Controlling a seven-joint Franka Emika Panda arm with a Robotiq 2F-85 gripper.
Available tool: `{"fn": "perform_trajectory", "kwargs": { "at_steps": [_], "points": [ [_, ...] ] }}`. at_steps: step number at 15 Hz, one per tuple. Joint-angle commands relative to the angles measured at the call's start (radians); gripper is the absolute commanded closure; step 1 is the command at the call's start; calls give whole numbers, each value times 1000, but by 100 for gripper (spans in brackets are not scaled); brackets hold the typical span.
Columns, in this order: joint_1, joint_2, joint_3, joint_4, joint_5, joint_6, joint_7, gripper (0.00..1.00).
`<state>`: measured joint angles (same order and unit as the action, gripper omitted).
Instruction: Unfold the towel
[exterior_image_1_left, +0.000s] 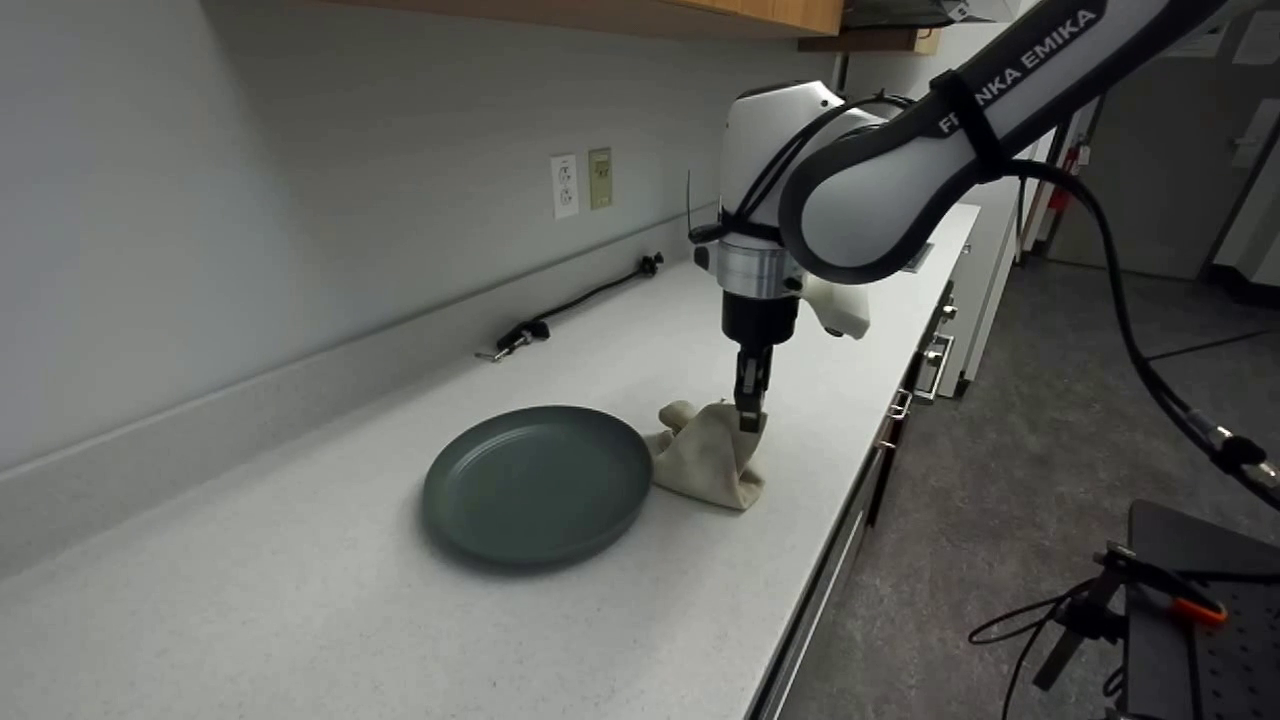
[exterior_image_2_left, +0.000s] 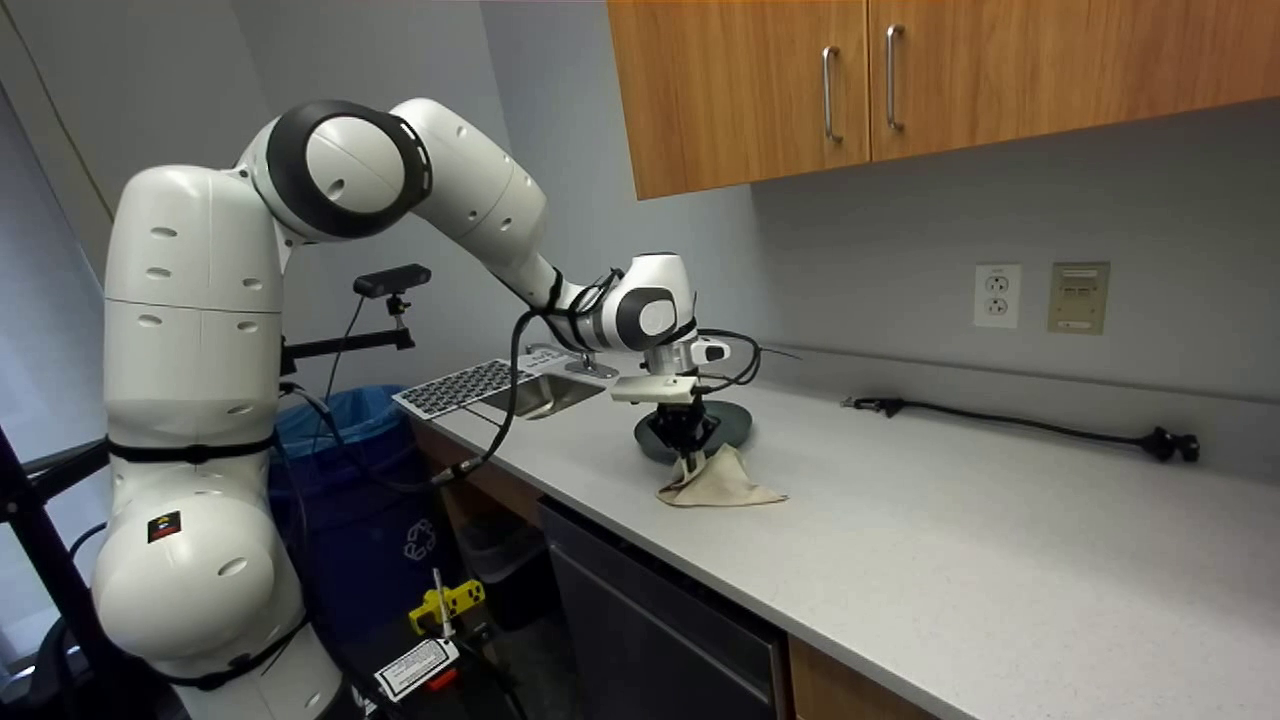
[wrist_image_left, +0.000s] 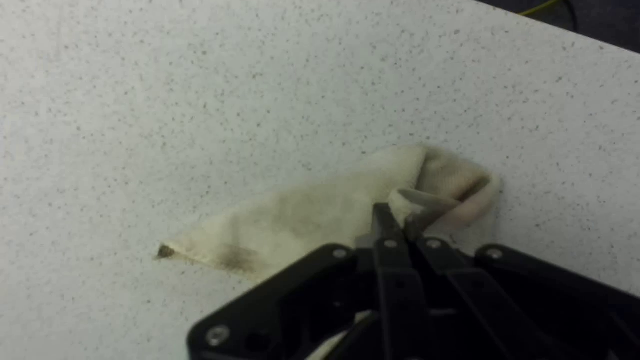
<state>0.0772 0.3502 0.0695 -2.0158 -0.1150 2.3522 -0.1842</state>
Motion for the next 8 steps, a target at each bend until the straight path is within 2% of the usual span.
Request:
{"fn": "perform_trajectory", "kwargs": {
  "at_steps": [1, 8],
  "points": [
    [41, -17, 25, 42, -42, -74, 7, 100],
    [102, 73, 116, 204, -38, -298, -103, 100]
  ]
}}
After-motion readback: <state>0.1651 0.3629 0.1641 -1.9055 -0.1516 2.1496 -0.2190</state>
